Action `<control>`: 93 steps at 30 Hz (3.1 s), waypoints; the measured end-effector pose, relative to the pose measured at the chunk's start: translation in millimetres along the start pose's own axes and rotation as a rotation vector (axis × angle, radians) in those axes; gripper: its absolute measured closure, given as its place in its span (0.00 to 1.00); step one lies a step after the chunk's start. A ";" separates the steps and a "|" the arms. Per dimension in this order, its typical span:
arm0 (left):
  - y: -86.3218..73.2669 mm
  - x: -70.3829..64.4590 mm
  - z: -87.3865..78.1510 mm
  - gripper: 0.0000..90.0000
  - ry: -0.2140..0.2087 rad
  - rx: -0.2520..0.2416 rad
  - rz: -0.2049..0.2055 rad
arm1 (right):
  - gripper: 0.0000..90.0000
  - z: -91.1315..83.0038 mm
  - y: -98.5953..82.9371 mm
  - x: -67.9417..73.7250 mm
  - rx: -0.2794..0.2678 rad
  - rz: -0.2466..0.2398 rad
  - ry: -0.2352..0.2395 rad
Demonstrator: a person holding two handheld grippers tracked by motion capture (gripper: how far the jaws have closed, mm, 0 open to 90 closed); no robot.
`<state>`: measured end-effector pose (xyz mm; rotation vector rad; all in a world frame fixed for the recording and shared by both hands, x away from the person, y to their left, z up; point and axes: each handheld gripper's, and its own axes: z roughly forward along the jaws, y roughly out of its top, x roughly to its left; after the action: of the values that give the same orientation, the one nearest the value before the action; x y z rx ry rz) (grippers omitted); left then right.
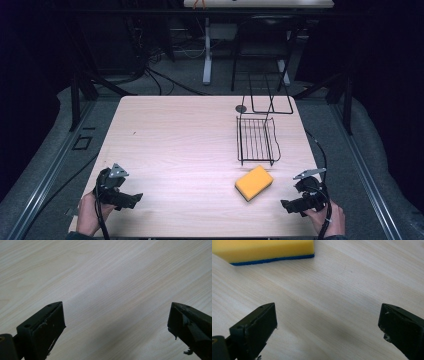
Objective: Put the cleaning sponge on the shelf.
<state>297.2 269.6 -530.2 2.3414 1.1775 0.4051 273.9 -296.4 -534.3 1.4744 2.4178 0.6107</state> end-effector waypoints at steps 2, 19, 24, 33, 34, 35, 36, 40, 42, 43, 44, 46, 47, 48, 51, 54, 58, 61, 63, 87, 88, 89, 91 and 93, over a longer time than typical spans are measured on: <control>0.1 -0.1 0.7 0.00 0.005 0.006 0.003 | 0.02 -0.1 0.1 0.4 -0.001 0.000 0.003; 2.1 0.9 1.5 0.00 -0.008 0.004 0.014 | 0.04 6.4 19.3 19.6 -0.018 -0.046 0.054; 2.9 2.1 2.7 0.00 -0.005 0.006 0.013 | 0.05 9.7 34.1 22.8 -0.050 -0.039 0.083; 3.5 -0.4 4.3 0.00 -0.012 0.018 0.027 | 0.11 11.9 48.9 24.0 -0.098 -0.021 0.099; 3.8 -0.8 4.9 0.00 -0.009 0.022 0.029 | 0.13 13.3 50.7 23.7 -0.100 -0.019 0.102; 4.0 -0.8 5.4 0.01 -0.009 0.026 0.031 | 0.15 14.5 53.3 23.6 -0.092 -0.016 0.101; 4.1 -0.8 5.8 0.01 -0.010 0.030 0.034 | 0.16 17.0 55.6 23.5 -0.096 -0.015 0.102; 4.3 -1.0 4.3 0.01 -0.007 0.021 0.037 | 0.26 25.7 65.8 25.6 -0.082 -0.013 0.099; 4.1 -1.4 3.0 0.02 -0.007 0.008 0.034 | 0.31 29.0 68.2 25.9 -0.074 -0.012 0.093; 4.1 -1.4 3.0 0.02 -0.007 0.008 0.034 | 0.31 29.0 68.2 25.9 -0.074 -0.012 0.093; 4.2 -1.2 2.4 0.02 -0.010 0.009 0.037 | 0.33 30.4 68.8 26.3 -0.079 -0.002 0.094; 4.1 -1.5 3.1 0.02 -0.010 0.009 0.038 | 0.42 32.7 70.2 24.8 -0.067 0.002 0.090; 4.3 -1.6 3.4 0.02 -0.009 0.013 0.044 | 0.42 32.7 70.2 24.8 -0.067 0.002 0.090; 4.5 -1.9 3.6 0.02 -0.010 0.016 0.046 | 0.45 34.0 70.4 23.8 -0.065 -0.001 0.089; 5.1 -3.2 3.0 0.03 -0.017 0.017 0.062 | 0.52 39.4 70.3 24.5 -0.042 -0.002 0.092; 4.8 -5.1 4.5 0.03 -0.020 0.035 0.077 | 0.61 39.8 68.7 29.7 -0.047 -0.011 0.069; 5.7 -6.2 5.5 0.06 -0.012 0.047 0.085 | 0.73 40.6 67.4 30.9 -0.055 0.012 0.072; 5.5 -6.9 5.8 0.07 -0.010 0.052 0.085 | 0.77 40.0 66.2 31.5 -0.058 0.025 0.071; 5.6 -7.2 5.6 0.08 -0.013 0.052 0.088 | 0.82 39.8 64.7 32.4 -0.078 0.027 0.065; 5.9 -8.2 7.1 0.08 -0.028 0.062 0.100 | 0.97 13.6 64.1 34.9 -0.219 0.035 0.086; 6.1 -8.0 7.1 0.08 -0.024 0.062 0.102 | 0.94 13.3 64.4 36.0 -0.219 0.041 0.098; 6.1 -7.7 7.0 0.08 -0.029 0.062 0.101 | 0.90 13.7 65.2 36.6 -0.217 0.021 0.110; 5.9 -8.1 6.9 0.08 -0.025 0.060 0.100 | 0.80 14.6 66.0 40.3 -0.208 0.017 0.133; 5.8 -8.2 6.8 0.08 -0.026 0.063 0.102 | 0.66 16.8 66.9 45.9 -0.190 0.004 0.154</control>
<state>299.4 257.9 -533.1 2.4610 1.0770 0.3767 312.3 -224.9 -517.3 1.4005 2.3898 0.9589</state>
